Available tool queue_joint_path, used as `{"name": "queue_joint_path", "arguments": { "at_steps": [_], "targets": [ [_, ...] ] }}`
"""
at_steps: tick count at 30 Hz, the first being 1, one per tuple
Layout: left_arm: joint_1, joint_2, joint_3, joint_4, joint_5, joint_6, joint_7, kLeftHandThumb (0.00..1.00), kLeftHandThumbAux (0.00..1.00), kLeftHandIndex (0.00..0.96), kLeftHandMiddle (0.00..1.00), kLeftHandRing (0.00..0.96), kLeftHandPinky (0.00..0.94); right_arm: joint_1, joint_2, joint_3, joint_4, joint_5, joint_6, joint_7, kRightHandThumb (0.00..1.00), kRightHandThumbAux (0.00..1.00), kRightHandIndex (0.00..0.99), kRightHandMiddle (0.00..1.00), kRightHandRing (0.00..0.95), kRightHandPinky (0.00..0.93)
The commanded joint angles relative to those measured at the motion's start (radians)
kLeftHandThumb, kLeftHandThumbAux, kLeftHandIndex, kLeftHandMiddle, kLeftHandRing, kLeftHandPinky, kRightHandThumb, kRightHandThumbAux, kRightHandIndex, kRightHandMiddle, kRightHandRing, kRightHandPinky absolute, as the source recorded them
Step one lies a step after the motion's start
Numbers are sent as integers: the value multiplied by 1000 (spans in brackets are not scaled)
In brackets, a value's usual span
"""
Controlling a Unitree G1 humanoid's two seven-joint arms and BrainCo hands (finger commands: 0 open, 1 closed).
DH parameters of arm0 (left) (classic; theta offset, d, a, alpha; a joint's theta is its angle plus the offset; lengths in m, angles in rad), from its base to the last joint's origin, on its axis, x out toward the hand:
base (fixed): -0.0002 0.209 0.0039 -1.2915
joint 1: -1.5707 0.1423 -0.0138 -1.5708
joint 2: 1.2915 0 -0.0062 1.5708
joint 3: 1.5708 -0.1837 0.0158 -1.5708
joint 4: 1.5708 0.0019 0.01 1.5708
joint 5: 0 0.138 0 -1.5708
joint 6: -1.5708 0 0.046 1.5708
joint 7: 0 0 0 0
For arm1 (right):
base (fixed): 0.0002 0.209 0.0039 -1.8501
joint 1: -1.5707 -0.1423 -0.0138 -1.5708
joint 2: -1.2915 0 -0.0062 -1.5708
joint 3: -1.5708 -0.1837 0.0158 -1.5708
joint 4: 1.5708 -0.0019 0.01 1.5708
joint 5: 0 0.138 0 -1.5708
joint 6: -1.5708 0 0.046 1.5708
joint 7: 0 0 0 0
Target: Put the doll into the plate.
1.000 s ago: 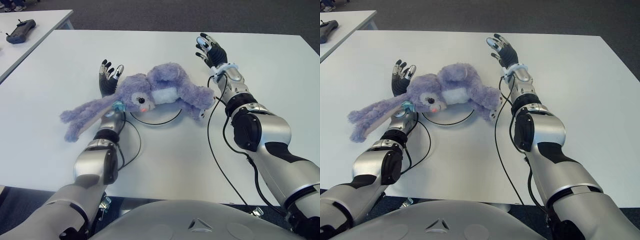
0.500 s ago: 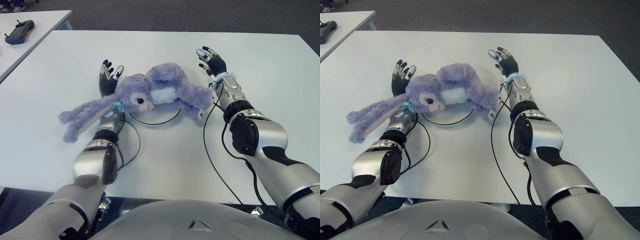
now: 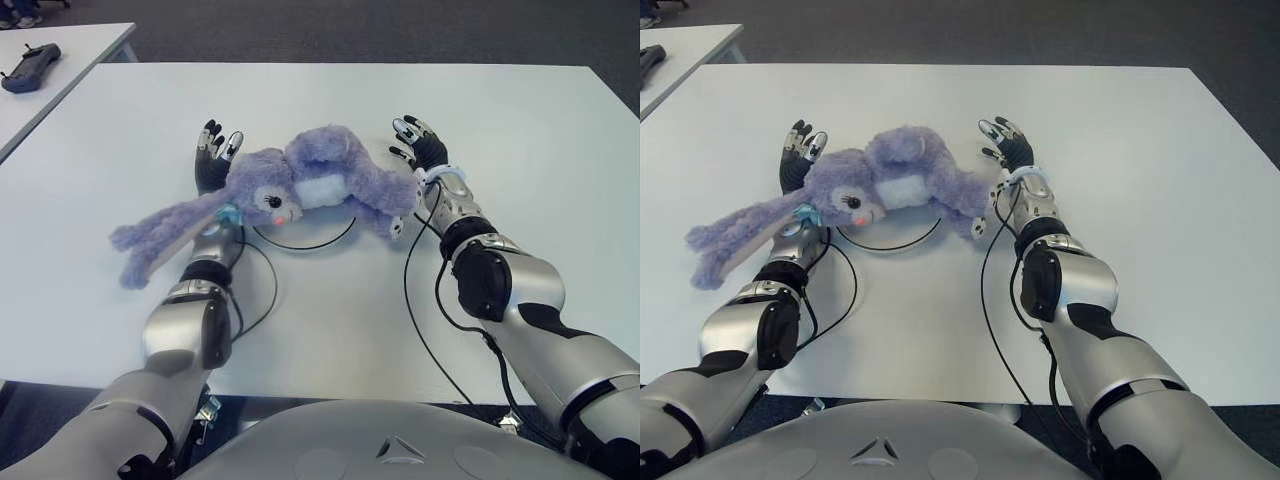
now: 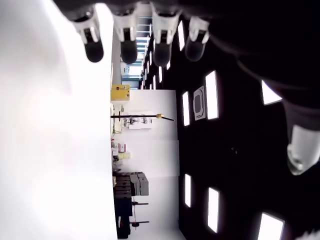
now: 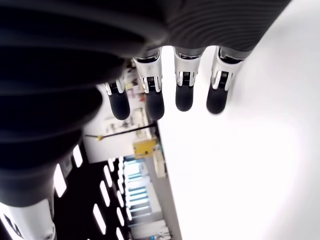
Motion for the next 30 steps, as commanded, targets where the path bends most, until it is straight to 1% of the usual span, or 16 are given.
{"name": "queue_joint_path", "arguments": {
  "at_steps": [1,9,19,30],
  "targets": [
    [302,-76,47,162,-50,-5,-67,0,479,15,73,54,10,101,61,-53,28,49,40,-20,0,740,150,157,120,111],
    [303,-73,62,159,-55,-7,-77,0,482,12,69,44,4,132,85,-77,27,54,36,-20,0,802,147,151,120,116],
    [307,-74,101,154,-74,-18,-115,0,481,42,84,57,19,193,126,-104,25,68,7,0,0,801,166,168,134,121],
    [313,-77,136,152,-87,-10,-140,0,482,54,97,67,21,238,144,-141,22,92,-7,35,0,809,207,205,157,128]
  ]
}}
